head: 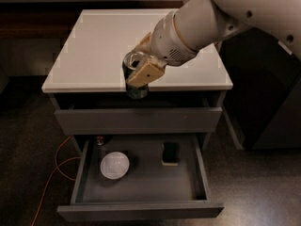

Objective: Pick green can from middle drawer and place on counter

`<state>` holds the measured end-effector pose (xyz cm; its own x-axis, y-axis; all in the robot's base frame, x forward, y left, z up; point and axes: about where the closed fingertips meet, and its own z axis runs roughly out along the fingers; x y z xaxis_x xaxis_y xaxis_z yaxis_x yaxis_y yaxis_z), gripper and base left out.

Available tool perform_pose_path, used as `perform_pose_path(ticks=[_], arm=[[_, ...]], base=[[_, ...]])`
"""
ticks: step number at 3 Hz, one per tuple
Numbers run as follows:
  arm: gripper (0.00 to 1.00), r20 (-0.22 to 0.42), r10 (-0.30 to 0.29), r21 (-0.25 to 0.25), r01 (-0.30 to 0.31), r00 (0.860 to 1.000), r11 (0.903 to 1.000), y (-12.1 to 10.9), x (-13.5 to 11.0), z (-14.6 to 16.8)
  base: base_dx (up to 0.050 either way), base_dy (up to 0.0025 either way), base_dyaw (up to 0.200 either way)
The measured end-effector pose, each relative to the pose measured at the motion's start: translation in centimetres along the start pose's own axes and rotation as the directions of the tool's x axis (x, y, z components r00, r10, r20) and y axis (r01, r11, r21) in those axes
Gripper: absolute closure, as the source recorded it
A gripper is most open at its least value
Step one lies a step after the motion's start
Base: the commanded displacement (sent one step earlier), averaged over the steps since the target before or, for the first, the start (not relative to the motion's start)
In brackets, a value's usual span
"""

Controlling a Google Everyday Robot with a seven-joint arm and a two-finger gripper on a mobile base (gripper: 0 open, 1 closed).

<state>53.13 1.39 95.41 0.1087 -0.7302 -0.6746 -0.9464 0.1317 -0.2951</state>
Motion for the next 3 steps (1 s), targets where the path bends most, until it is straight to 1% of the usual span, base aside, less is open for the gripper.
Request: perform_pose_path(ticks=[1, 2, 3], arm=[[1.0, 0.016, 0.062, 0.03, -0.063, 0.998, 0.9976, -3.8, 0.9, -1.5], [1.0, 0.048, 0.103, 0.08, -0.107, 0.994, 0.9911, -7.3, 2.4, -2.3], [1.0, 0.048, 0.103, 0.08, -0.106, 0.994, 0.9911, -7.3, 2.4, -2.3]], base=[[0.0, 0.0, 0.0], [0.0, 0.0, 0.0], [0.049, 0.0, 0.0]])
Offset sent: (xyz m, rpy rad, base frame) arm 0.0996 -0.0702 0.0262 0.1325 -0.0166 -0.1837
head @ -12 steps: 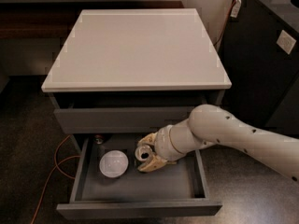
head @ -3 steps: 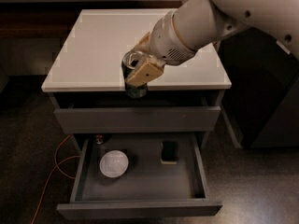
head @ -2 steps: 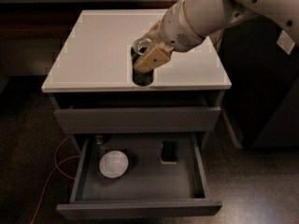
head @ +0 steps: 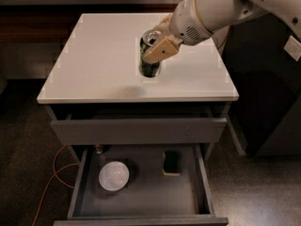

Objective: Pick green can from middle drawer and place on counter

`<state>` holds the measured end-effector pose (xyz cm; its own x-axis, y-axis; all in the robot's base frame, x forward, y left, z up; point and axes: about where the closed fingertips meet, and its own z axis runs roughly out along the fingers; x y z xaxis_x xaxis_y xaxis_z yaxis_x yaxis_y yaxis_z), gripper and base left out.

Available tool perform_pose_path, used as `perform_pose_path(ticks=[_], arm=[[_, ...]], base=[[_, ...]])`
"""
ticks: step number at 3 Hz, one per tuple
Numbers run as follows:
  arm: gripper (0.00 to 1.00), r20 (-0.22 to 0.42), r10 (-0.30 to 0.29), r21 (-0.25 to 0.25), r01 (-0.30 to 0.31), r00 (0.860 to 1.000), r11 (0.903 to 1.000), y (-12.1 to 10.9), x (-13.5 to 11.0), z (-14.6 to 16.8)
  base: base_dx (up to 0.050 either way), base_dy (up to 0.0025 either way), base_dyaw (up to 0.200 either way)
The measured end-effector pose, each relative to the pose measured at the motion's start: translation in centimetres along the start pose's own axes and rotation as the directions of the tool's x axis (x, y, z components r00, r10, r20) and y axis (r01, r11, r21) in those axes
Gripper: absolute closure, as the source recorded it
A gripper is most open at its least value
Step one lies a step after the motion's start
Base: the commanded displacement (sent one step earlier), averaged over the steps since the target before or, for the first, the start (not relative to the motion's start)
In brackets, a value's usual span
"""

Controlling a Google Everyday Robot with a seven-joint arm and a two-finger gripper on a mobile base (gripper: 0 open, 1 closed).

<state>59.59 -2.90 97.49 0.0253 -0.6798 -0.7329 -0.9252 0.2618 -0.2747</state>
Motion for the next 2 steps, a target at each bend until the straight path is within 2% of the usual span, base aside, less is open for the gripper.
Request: perform_pose_path(ticks=[2], arm=[[1.0, 0.0, 0.0, 0.0, 0.0, 1.0, 1.0, 0.0, 0.0, 0.0]], base=[[0.049, 0.00002, -0.001]])
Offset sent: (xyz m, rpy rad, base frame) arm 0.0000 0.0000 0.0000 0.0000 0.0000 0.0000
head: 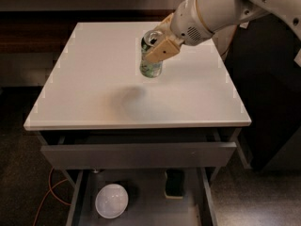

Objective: Pick green can from middle drawer and place on counter

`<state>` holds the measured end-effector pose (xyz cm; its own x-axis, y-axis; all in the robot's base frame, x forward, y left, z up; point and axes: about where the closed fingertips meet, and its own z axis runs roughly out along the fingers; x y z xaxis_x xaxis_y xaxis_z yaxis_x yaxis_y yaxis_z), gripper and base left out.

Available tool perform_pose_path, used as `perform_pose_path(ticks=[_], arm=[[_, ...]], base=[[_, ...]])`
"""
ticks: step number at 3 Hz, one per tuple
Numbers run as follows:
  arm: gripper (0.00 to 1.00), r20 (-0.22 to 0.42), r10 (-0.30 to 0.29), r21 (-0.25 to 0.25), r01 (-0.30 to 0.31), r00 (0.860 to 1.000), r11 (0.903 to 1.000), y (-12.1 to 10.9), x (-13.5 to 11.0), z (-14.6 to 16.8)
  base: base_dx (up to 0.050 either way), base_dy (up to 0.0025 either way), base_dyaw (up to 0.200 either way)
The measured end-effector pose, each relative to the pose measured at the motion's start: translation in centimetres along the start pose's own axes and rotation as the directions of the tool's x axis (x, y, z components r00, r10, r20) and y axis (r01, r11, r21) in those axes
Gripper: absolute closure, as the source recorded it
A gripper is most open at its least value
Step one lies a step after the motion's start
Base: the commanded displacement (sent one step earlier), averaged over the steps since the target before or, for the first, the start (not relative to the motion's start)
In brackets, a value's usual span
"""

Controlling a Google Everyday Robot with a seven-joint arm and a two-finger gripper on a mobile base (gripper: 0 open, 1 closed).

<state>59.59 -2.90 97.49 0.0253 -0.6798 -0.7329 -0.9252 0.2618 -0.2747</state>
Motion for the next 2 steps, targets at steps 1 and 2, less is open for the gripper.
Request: perform_pose_path(ticks=[1, 2], arm=[[1.0, -0.004, 0.005, -0.002, -0.005, 1.0, 1.0, -0.01, 0.01, 0.06], [1.0, -0.02, 0.024, -0.008, -0.024, 1.0, 0.9997, -0.03, 0.05, 0.27]], base=[[0.0, 0.0, 0.0], [0.0, 0.0, 0.0]])
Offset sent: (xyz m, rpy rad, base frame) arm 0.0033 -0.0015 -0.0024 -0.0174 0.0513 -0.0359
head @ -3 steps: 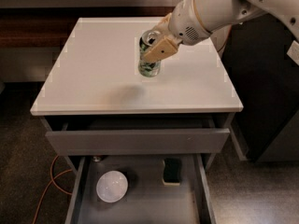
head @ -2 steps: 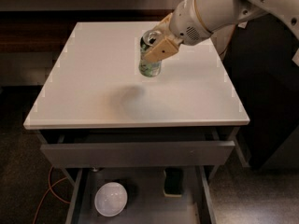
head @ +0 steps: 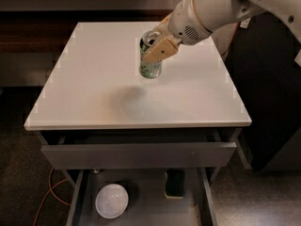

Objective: Pick green can from middle drawer and place on counter

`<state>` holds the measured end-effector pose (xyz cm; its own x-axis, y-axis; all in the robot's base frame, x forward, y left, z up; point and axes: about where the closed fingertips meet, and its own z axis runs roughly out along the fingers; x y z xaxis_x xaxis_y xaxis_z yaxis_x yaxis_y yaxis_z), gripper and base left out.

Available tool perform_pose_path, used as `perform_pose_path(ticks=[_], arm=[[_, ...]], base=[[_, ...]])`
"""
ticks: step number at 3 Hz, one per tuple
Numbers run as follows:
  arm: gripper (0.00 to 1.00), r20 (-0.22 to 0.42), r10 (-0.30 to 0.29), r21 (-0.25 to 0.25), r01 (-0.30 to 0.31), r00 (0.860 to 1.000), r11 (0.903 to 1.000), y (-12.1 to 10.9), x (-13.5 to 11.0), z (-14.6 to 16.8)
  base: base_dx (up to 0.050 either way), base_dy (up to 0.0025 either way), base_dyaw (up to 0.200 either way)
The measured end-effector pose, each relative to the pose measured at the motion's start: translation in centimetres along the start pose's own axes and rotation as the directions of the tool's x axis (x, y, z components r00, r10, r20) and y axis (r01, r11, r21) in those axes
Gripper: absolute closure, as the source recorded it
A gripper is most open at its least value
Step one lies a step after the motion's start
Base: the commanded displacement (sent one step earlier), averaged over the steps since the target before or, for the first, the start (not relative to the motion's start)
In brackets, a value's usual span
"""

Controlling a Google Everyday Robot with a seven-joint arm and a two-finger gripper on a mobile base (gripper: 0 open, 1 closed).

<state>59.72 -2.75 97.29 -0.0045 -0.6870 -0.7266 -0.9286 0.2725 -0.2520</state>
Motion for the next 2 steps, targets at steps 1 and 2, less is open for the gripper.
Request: perform_pose_path(ticks=[1, 2], arm=[[1.0, 0.016, 0.096, -0.048, -0.095, 0.995, 0.9943, -0.39, 0.3, 0.29], [1.0, 0.017, 0.192, -0.108, -0.189, 0.981, 0.9761, -0.76, 0.54, 0.78]], base=[[0.0, 0.0, 0.0], [0.0, 0.0, 0.0]])
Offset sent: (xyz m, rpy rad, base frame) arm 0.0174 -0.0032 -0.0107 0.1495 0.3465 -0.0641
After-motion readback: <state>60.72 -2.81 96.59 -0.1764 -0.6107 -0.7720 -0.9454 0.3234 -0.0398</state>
